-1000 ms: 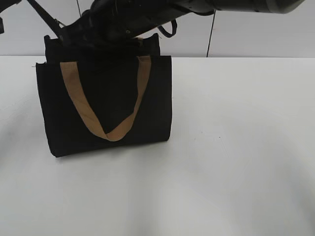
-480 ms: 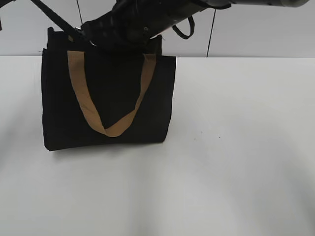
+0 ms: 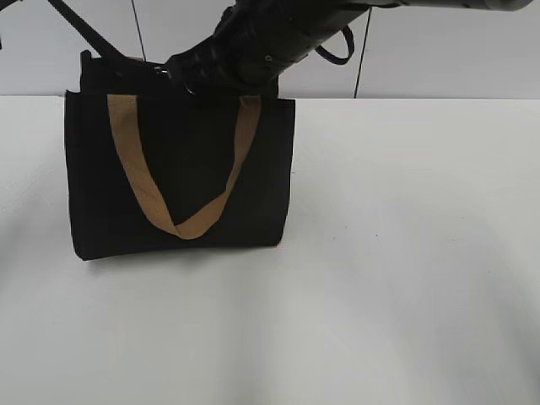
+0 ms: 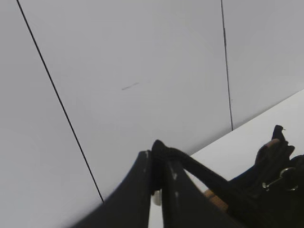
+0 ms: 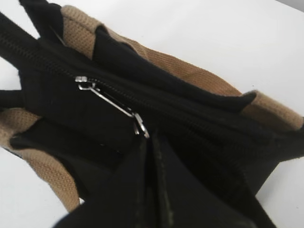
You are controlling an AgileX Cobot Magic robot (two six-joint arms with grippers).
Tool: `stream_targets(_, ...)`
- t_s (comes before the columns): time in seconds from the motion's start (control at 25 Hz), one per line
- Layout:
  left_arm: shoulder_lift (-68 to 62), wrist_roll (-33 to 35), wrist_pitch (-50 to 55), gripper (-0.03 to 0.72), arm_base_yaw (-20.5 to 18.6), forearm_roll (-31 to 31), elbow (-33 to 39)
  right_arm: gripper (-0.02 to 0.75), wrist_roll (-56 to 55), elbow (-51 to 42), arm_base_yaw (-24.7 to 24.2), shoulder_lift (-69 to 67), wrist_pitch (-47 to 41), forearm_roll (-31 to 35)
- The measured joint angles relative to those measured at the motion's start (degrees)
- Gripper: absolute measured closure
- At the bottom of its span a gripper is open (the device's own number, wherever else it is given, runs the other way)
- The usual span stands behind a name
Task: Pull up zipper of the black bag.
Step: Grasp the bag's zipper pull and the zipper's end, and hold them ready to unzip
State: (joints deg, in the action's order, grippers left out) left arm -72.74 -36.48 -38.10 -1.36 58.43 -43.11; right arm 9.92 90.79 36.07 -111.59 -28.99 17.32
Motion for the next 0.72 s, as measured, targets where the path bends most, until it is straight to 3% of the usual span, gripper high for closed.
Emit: stream_targets(0.72,0.5,-0.1,3.4,0.674,0.0,0.2,0.0,0.753,-4.7,0.0,-8.1,1.4,-5.6,-2.3)
